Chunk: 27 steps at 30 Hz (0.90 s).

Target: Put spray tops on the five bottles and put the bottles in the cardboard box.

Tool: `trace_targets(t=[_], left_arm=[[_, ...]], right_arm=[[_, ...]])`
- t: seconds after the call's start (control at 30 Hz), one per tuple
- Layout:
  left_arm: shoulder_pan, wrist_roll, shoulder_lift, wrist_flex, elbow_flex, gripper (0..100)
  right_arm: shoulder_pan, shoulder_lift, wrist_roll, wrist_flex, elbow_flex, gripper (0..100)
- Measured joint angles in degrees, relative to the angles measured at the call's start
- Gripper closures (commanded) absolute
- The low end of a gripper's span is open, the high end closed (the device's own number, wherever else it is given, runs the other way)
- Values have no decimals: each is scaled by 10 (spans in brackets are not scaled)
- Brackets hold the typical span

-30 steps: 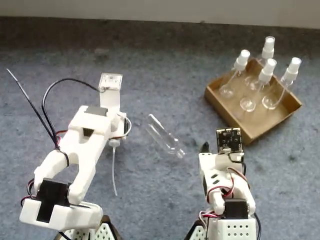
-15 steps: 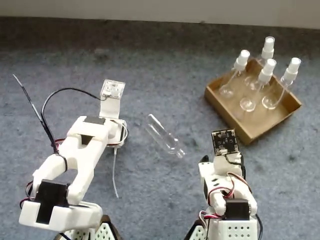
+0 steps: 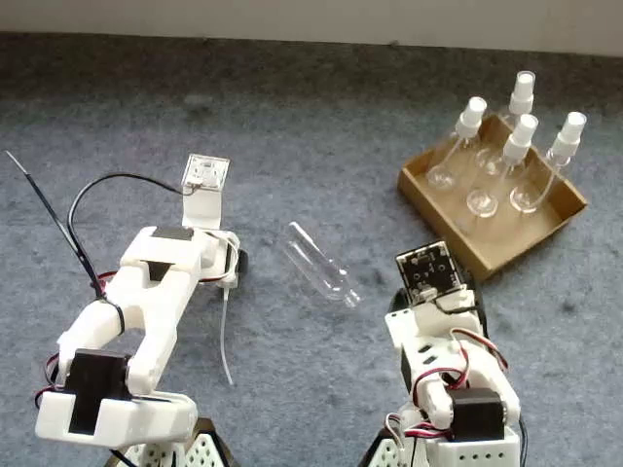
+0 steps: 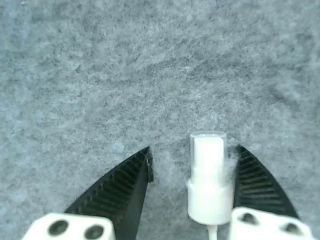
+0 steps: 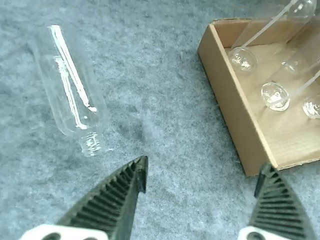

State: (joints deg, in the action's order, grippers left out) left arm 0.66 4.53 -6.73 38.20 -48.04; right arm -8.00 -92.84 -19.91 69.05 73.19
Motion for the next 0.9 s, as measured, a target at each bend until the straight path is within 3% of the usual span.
trace_targets(t=[0.2,0.57,0.73,0.9], left_arm=[[0,-1,-40,0,-3,763],[1,-1,-228,-1,-122,763],[56,1,-267,-2,-129,763],[108,50,-271,-23,-129,762]], right_arm=[[-48,198,0,2,-133,680],[-218,561,-9,2,-306,658],[-260,690,-53,2,-389,612],[-261,811,-80,2,-473,610]])
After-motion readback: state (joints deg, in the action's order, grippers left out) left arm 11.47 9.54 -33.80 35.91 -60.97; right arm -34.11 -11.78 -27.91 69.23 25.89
